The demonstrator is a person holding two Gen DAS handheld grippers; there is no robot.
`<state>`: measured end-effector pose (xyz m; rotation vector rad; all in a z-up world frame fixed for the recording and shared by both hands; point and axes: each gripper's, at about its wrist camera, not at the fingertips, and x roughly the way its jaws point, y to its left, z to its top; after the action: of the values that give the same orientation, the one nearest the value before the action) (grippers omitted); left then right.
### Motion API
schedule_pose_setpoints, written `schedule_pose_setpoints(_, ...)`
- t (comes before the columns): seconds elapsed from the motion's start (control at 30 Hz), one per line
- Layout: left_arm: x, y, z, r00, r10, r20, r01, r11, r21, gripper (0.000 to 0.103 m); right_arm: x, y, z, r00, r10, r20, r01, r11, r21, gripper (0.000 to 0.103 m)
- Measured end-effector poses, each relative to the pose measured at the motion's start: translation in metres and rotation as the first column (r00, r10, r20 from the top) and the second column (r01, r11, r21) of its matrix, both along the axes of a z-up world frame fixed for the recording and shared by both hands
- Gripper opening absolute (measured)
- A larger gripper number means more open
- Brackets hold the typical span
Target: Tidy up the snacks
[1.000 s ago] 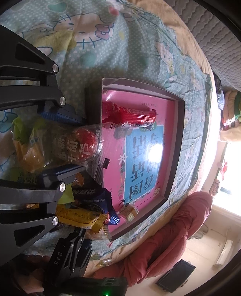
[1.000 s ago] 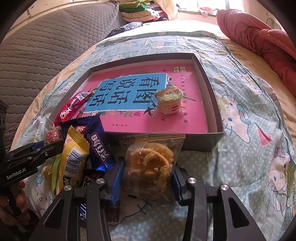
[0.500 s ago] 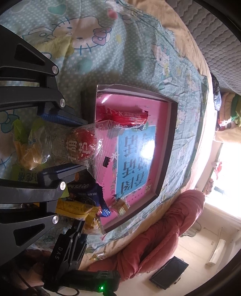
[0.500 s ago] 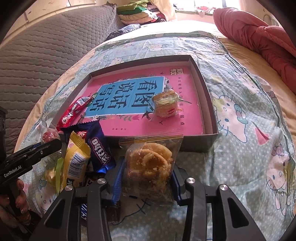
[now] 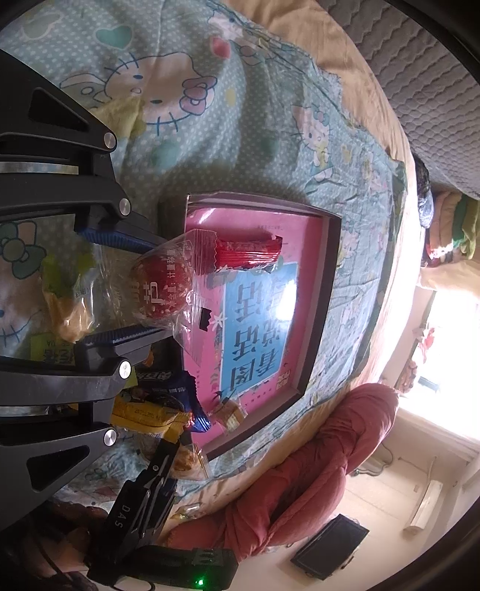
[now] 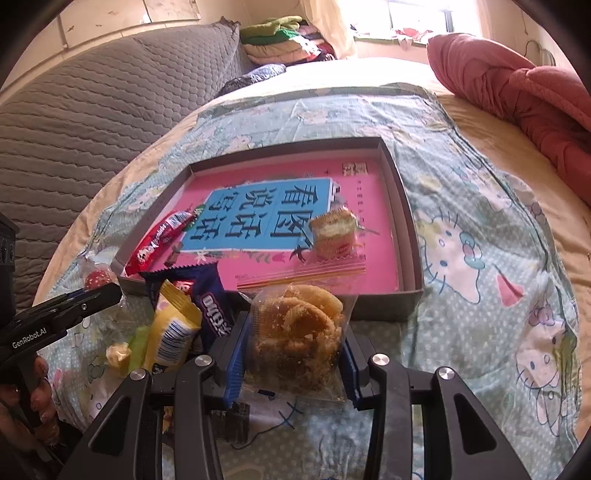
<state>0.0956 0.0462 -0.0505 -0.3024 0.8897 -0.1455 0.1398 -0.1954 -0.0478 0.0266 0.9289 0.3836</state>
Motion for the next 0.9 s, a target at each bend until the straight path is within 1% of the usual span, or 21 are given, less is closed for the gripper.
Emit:
schedule_pose_setpoints(0.2,-0.004,0.003,0.003,1.0,0.012,0.003,-0.012,1.0,0.007,0.038,0.0,-0.001,0.006,1.0,0.001,0.013,-0.002,1.0,0.023,0.043)
schedule_pose_setpoints(0.53,-0.012,0.011,0.016,0.999,0.037,0.037,-0.038,0.999,0.009,0.038,-0.001,0.002,0.015,0.999,0.02,0.047,-0.022,0.999,0.037,0.043)
schedule_pose_setpoints(0.9,-0.02,0.019,0.032,0.994,0.081,0.076,-0.083,0.996,0.014,0.038,0.001,-0.005,0.024,0.997,0.005,0.077,-0.01,0.998,0.065,0.043)
